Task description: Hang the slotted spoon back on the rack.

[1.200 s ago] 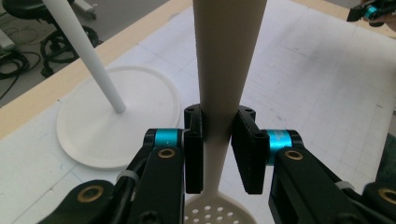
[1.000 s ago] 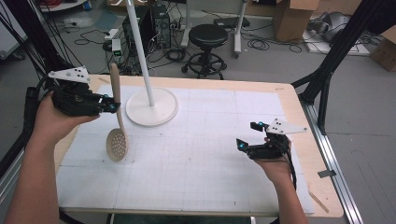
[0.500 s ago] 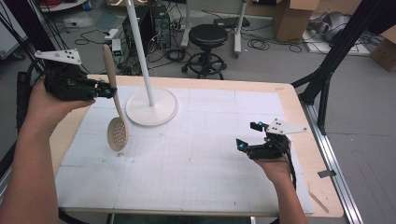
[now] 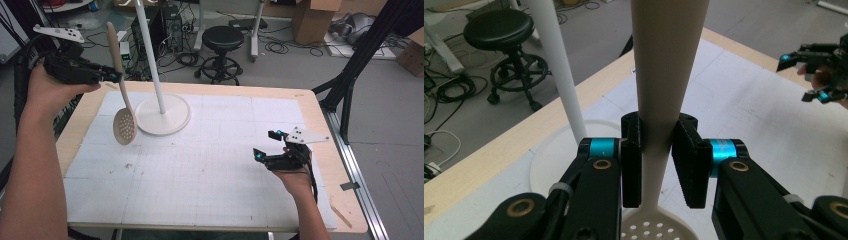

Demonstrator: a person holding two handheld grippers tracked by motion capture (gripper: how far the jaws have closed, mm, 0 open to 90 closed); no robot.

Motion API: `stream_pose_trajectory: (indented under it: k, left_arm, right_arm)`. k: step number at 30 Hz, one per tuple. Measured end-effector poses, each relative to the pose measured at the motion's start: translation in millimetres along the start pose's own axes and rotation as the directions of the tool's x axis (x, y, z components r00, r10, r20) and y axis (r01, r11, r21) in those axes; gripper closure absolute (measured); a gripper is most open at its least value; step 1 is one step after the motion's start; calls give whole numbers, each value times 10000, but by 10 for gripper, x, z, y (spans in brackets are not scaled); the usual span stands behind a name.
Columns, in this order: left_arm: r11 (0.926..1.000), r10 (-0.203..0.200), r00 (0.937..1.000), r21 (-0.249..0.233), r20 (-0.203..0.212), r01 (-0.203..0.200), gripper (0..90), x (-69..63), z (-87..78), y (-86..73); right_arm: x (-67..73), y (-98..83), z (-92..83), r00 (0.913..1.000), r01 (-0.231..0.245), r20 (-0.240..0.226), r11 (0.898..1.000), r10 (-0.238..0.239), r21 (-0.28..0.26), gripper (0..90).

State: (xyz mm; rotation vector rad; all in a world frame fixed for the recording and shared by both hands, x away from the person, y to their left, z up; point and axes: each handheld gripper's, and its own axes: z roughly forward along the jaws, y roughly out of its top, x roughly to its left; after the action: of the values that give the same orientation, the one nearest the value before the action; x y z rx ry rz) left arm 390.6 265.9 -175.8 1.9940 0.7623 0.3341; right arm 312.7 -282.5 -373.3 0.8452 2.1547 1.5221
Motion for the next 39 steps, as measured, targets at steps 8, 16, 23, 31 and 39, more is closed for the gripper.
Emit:
stream_pose_trajectory:
  k: [8,16,23,31,39]
  left_arm:
    - [9997,-232,9995,61,-190,234,750,107,40,139]
    - [9990,-315,9979,306,-575,333,749,162,98,304]
    - [9967,-477,9941,610,-970,537,749,247,175,363]
    - [9960,-658,9925,540,-1029,716,749,330,177,407]
    - [9952,-591,9927,716,-1049,668,749,335,232,463]
  right_arm:
    - [4,0,6,10000,-49,-66,10000,49,-4,116]
    - [-1,-1,-10,10000,-17,-34,10000,17,-43,116]
    - [-22,-26,-33,9999,-98,35,10000,98,-5,116]
    - [-28,-46,-31,9998,-172,41,9998,172,55,116]
    - [-36,-53,-44,9999,-149,77,9999,149,48,116]
